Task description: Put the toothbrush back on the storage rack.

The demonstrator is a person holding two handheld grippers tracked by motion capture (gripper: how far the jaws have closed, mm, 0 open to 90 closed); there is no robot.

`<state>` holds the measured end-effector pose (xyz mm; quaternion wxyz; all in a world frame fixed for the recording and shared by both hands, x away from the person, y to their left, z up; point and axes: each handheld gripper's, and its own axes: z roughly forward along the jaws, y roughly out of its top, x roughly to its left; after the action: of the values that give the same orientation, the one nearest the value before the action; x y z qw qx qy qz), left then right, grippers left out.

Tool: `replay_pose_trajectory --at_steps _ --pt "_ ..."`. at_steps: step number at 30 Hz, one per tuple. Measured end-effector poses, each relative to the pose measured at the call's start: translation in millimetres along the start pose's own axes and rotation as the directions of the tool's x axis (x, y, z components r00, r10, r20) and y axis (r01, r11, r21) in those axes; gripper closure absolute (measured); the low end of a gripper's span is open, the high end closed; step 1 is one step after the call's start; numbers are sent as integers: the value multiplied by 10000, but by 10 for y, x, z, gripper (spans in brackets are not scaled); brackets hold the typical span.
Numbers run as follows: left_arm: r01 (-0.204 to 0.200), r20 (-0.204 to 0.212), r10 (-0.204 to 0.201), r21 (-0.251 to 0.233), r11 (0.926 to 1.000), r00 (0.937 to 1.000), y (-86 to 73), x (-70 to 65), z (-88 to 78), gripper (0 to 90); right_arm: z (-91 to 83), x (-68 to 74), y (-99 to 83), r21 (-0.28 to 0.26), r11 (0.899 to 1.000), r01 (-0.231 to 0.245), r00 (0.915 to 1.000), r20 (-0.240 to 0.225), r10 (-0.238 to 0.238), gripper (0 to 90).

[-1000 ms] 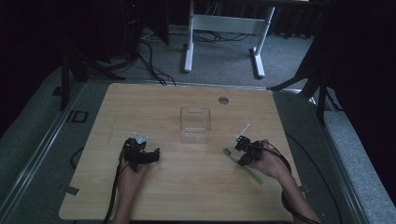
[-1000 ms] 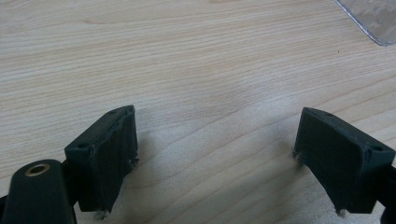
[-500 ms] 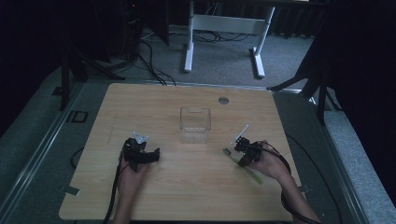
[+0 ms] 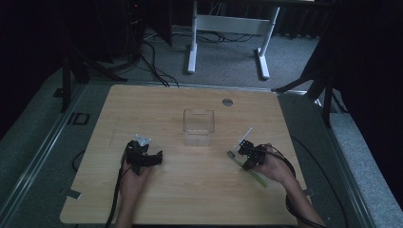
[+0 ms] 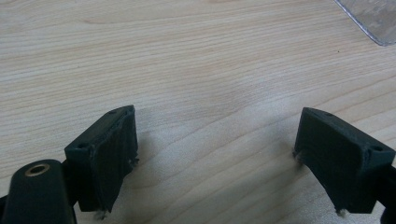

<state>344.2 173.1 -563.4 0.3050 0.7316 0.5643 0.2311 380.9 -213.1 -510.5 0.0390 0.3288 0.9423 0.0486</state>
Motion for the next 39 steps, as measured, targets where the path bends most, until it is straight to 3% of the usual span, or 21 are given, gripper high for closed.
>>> replay_pose_trajectory --at_steps 20,39 --pt "0 0 0 -1 10000 10000 0 0 0 137 51 22 17 266 9996 112 9998 146 -116 802" --pt "1 -1 -1 0 10000 10000 0 0 0 137 45 36 13 185 9995 263 9995 194 -267 814"
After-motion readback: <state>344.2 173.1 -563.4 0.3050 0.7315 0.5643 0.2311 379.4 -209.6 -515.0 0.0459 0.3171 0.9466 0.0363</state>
